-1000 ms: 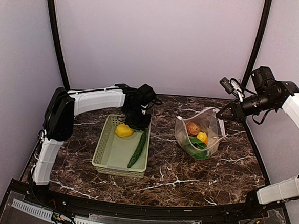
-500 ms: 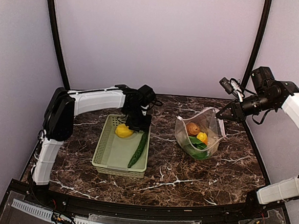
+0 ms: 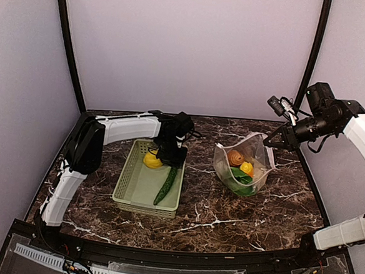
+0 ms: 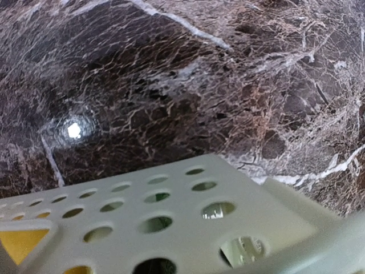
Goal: Place the food in the zip-top bag and seal the zipper
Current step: Pick up the fake vegetable from the bin, then place the fake vegetable in the zipper food storage bag.
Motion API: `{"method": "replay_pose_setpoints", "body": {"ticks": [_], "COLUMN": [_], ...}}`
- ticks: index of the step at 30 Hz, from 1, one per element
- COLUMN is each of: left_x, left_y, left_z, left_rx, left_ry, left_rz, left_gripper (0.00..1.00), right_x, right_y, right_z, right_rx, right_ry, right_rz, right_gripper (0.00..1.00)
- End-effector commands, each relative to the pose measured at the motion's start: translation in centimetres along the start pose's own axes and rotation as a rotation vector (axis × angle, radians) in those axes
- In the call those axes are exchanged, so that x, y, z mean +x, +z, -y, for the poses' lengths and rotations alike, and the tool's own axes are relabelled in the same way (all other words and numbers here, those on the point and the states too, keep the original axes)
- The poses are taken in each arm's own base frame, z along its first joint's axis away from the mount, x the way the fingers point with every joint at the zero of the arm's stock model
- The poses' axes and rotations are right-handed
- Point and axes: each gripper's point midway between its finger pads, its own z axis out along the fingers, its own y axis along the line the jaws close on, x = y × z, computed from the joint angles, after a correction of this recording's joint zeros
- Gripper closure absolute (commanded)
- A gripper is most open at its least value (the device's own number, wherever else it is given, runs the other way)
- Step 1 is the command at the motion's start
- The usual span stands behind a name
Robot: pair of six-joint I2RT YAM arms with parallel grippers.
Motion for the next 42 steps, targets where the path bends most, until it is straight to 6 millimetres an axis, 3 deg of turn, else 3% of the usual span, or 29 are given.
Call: {"method": "replay_pose_setpoints", "body": {"ticks": [1, 7, 11, 15, 23, 25, 26, 27, 28, 29, 30, 31, 32, 33, 34, 35, 42], "left_x": [-0.2, -0.7, -1.2, -2.7, -5.6, -5.3, -4.5, -4.6, -3.6, -3.4, -2.2, -2.0, -0.8, -0.5, 0.5, 1.2, 3.8], "left_y": [-2.7, -6.3, -10.0, -15.2, -29.0, -32.0, -32.1, -35.0, -35.1, -37.8, -37.8, -40.4, -40.3, -42.2, -42.2, -43.4, -45.5], "left_z": [-0.7, -1.0, -0.7, 1.2, 6.8, 8.3, 9.2, 9.9, 11.0, 11.5, 12.6, 13.1, 14.1, 14.4, 15.3, 16.0, 19.9], "left_rx": [-0.030, -0.034, -0.006, 0.079, 0.265, 0.329, 0.354, 0.415, 0.449, 0.502, 0.525, 0.556, 0.575, 0.592, 0.608, 0.626, 0.743], "left_ry": [0.006, 0.005, 0.002, 0.038, 0.188, 0.226, 0.260, 0.263, 0.306, 0.316, 0.371, 0.402, 0.440, 0.466, 0.498, 0.530, 0.661], "left_rz": [0.009, 0.049, 0.105, 0.248, 0.731, 0.841, 0.853, 0.939, 0.947, 1.028, 1.039, 1.131, 1.141, 1.214, 1.224, 1.271, 1.378], "left_gripper": [0.80, 0.89, 0.93, 0.95, 0.99, 0.99, 0.99, 0.99, 0.99, 0.99, 0.99, 0.99, 0.99, 0.99, 0.99, 0.99, 0.99], "right_x": [-0.3, -0.8, -1.1, -1.3, -1.9, -1.9, -1.9, -1.8, -1.7, -1.6, -1.4, -1.3, -1.3, -1.2, -1.2, -1.2, -1.3], "right_y": [0.2, 0.1, -0.1, -0.2, -0.2, -0.3, -0.2, -0.2, -0.1, 0.0, 0.1, 0.2, 0.2, 0.3, 0.3, 0.3, 0.4], "right_z": [0.5, 0.4, 0.4, 0.2, -0.1, -0.2, -0.2, -0.2, -0.2, -0.2, -0.2, -0.2, -0.1, -0.2, -0.2, -0.2, -0.4], "right_rx": [0.004, -0.003, 0.001, 0.001, -0.004, -0.003, -0.003, -0.004, -0.005, -0.005, -0.008, -0.010, -0.011, -0.014, -0.014, -0.015, -0.034], "right_ry": [-0.008, -0.009, -0.015, -0.025, -0.042, -0.046, -0.045, -0.045, -0.044, -0.043, -0.038, -0.037, -0.036, -0.034, -0.035, -0.033, -0.026], "right_rz": [0.004, 0.007, 0.002, -0.005, -0.024, -0.024, -0.025, -0.026, -0.028, -0.028, -0.032, -0.033, -0.034, -0.036, -0.035, -0.036, -0.034], "right_gripper": [1.00, 1.00, 1.00, 1.00, 1.00, 1.00, 1.00, 1.00, 1.00, 1.00, 1.00, 1.00, 1.00, 1.00, 1.00, 1.00, 1.00]}}
